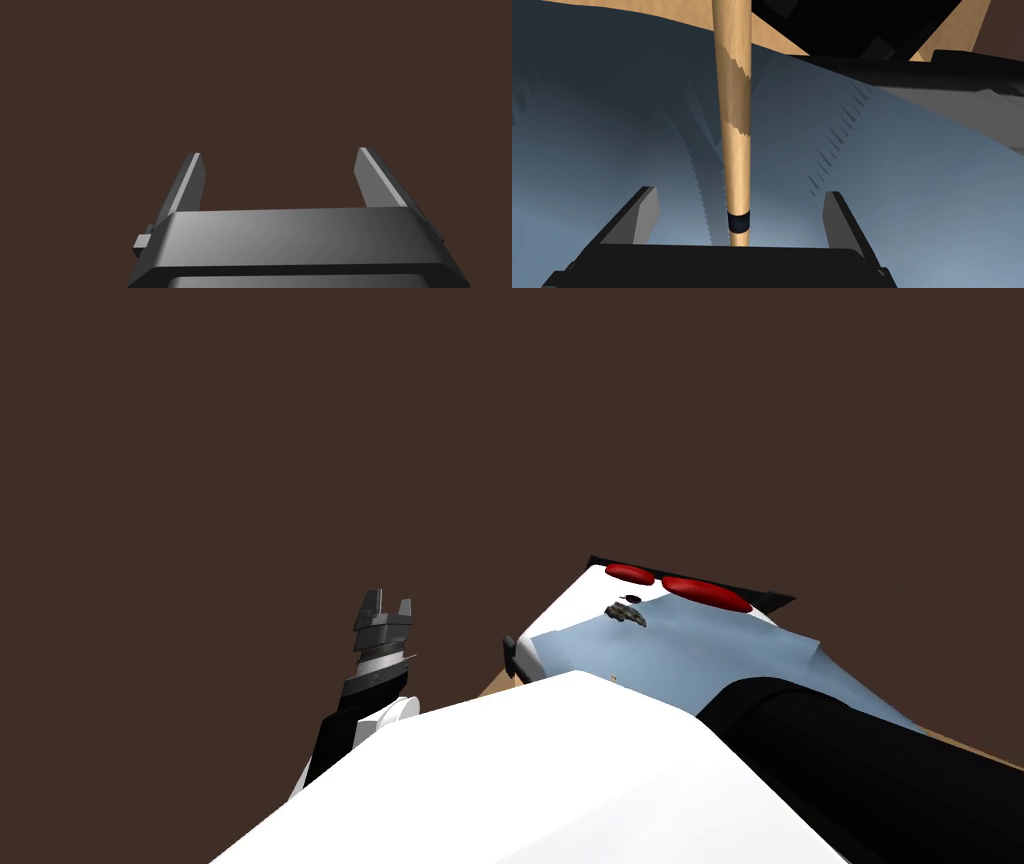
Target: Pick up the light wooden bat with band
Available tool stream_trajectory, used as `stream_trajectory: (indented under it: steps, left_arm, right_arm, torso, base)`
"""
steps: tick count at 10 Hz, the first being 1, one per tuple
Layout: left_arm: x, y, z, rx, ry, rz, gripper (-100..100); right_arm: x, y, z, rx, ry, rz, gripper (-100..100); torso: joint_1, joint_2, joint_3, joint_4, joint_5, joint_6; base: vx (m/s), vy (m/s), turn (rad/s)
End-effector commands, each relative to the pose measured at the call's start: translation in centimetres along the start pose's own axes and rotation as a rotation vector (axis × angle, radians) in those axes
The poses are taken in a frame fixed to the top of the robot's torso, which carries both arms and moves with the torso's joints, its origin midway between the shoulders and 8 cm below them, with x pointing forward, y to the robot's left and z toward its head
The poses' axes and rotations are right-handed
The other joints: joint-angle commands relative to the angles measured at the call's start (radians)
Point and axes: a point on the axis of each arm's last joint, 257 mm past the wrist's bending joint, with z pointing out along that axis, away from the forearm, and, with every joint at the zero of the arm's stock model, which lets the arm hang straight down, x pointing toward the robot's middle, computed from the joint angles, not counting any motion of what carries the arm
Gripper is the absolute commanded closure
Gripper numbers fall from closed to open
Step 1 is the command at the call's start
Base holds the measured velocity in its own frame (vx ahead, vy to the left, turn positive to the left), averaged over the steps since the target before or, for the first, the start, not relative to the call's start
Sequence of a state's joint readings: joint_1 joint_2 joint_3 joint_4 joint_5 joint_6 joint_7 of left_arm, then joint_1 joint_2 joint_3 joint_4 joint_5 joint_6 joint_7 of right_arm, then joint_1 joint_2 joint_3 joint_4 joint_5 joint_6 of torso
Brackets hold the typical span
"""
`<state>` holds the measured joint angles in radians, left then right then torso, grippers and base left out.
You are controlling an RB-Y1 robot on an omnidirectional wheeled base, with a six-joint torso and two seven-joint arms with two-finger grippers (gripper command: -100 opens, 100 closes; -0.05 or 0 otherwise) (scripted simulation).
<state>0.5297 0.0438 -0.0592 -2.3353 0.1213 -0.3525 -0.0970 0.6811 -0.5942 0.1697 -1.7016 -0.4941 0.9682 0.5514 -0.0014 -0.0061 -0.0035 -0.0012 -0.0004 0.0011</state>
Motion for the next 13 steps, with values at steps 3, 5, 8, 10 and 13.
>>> stream_trajectory:
  steps: [3, 5, 8, 10, 13]
  left_arm:
    - [0.0, 0.0, 0.0, 0.0, 0.0, 0.0, 0]
    - [0.0, 0.0, 0.0, 0.0, 0.0, 0.0, 0]
    - [0.0, 0.0, 0.0, 0.0, 0.0, 0.0, 0]
    - [0.0, 0.0, 0.0, 0.0, 0.0, 0.0, 0]
    - [0.0, 0.0, 0.0, 0.0, 0.0, 0.0, 0]
  right_arm:
    - [0.3, 0.0, 0.8, 0.002, 0.002, 0.007, -100]
    - [0.6, 0.2, 1.5, 0.0, 0.001, 0.014, -100]
    - [0.9, 0.3, 2.0, 0.0, 0.002, 0.019, -100]
    - [0.8, 0.3, 2.1, -0.001, 0.001, 0.019, 100]
    - [0.9, 0.3, 2.0, 0.0, 0.002, 0.015, 100]
  torso:
    - [0.003, 0.002, 0.001, 0.0, 0.001, 0.001]
    - [0.003, 0.004, 0.002, 0.001, 0.001, 0.001]
    - [0.002, 0.004, 0.002, 0.001, 0.001, 0.001]
    - [0.004, 0.004, 0.002, 0.001, 0.001, 0.001]
    - [-0.001, 0.002, 0.001, 0.001, -0.004, 0.001]
  base:
    - [0.006, -0.016, 0.029]
    - [-0.018, -0.021, 0.046]
    - [-0.015, -0.018, 0.027]
    - [0.0, 0.0, 0.0]
    - [0.0, 0.0, 0.0]
